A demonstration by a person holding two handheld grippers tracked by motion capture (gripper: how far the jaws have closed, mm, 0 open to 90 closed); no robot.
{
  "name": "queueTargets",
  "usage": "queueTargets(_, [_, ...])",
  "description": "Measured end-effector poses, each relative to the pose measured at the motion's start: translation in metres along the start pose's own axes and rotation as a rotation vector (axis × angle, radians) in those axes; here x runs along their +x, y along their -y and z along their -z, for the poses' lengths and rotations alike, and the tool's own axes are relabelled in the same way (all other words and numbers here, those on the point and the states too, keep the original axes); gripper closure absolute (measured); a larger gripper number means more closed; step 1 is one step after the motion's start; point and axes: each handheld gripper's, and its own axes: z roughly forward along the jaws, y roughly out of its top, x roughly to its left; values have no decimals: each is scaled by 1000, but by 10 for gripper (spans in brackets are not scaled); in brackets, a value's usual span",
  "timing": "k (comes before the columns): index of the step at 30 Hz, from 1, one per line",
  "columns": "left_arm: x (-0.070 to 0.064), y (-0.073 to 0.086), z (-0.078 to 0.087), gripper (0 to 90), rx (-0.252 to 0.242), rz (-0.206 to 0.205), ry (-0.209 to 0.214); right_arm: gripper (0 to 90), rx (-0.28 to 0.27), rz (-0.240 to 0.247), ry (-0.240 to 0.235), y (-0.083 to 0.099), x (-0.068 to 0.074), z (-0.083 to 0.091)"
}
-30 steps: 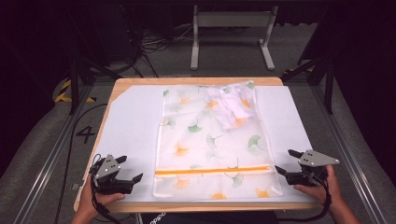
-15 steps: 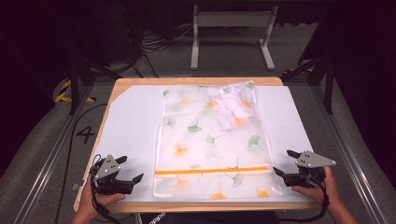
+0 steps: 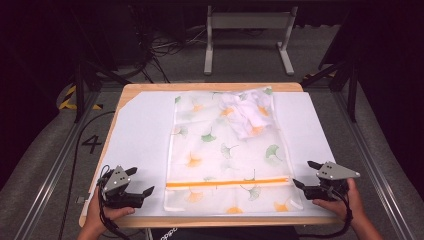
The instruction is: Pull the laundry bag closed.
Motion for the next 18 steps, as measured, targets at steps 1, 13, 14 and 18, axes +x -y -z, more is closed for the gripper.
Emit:
queueTargets(1, [0,0,0,127,1,-2,-1,202,1,0,1,0,0,0])
queueTargets(13, [1,0,-1,128,0,-4,1,207,5,9,-4,-1,2,-2])
queueTargets(14, [1,0,-1,128,0,-4,1,207,5,9,-4,-1,2,-2])
queueTargets(18, [1,0,-2,129,0,0,2,207,4,5,-5,-1,2,-3])
